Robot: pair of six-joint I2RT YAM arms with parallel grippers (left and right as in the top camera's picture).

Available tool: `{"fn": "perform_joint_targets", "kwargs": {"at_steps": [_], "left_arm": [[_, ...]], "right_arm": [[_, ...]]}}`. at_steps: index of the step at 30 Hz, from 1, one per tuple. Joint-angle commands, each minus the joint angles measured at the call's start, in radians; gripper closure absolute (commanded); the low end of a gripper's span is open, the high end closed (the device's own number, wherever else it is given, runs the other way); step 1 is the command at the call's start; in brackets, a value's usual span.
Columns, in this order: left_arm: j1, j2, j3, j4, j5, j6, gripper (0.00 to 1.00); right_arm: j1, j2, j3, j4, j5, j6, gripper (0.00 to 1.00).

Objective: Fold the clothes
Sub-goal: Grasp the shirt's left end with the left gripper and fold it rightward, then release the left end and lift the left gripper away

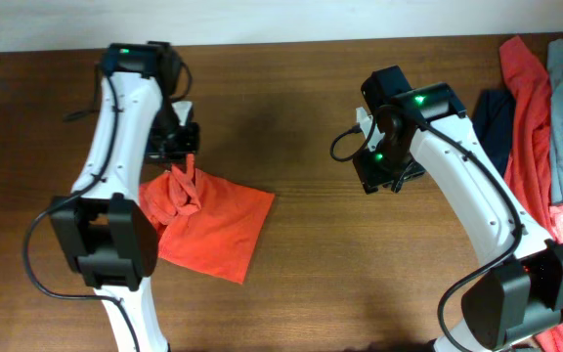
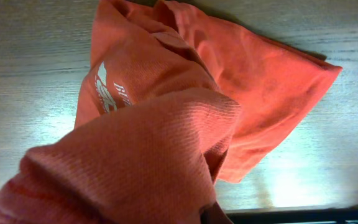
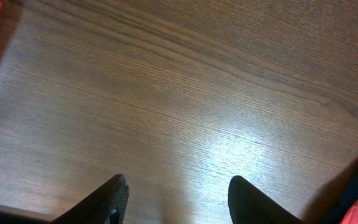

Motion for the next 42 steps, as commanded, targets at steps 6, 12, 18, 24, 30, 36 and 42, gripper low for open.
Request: {"fn": "perform_joint_targets", "kwargs": {"at_steps": [6, 12, 18, 24, 30, 36, 42], "left_arm": [[-0.083, -0.016, -0.018, -0.005, -0.051, -0.048, 0.91], [-0.154, -0.016, -0.023, -0.005, -0.04, -0.054, 0.8], [-0.259, -0.016, -0.091, -0.005, -0.051, -0.025, 0.48], [-0.295, -0.016, -0.148, -0.005, -0.118, 0.009, 0.5], [-0.228, -0.017, -0.135, -0.004, -0.218, -0.051, 0.5], [-0.071, -0.017, -0.135, 0.083, -0.2, -0.054, 0.48], [0.105, -0.016, -0.135, 0.267, 0.032, -0.033, 0.45]], "right_arm": [[-0.003, 0.0, -0.005, -0.004, 0.005, 0.007, 0.43], [-0.003, 0.0, -0.005, -0.004, 0.005, -0.004, 0.43], [-0.004, 0.0, -0.005, -0.004, 0.005, -0.008, 0.42], [-0.004, 0.0, -0.005, -0.003, 0.005, -0.011, 0.37], [-0.003, 0.0, -0.005, -0.003, -0.01, -0.012, 0.34], [0.007, 0.0, -0.005, 0.024, -0.27, -0.082, 0.33], [0.123, 0.003, -0.005, 0.121, -0.333, -0.099, 0.32]]}}
